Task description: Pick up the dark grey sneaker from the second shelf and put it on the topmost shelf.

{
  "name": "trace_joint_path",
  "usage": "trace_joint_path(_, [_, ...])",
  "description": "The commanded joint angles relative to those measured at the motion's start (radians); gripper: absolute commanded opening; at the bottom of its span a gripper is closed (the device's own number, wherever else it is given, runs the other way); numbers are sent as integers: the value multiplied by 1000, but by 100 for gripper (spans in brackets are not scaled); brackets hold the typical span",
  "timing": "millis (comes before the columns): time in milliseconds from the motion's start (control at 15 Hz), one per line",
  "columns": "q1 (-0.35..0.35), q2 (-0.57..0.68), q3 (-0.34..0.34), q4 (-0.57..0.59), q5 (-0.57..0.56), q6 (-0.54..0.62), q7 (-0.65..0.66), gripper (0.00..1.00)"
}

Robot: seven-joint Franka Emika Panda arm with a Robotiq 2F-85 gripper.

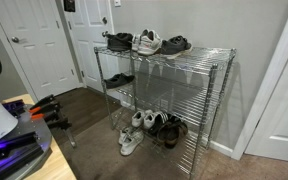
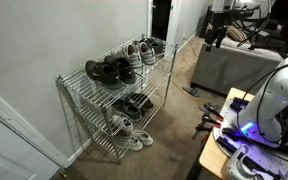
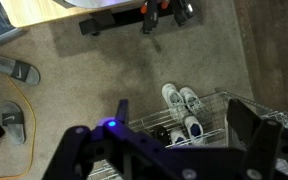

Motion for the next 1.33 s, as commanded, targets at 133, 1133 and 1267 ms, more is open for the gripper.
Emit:
trace_joint_path(133, [25,35,79,-11,7,68,41,100])
trace_joint_path(1133, [190,518,258,95,227,528,352,100])
trace_joint_path(1267, [208,568,263,110,241,543,341,100])
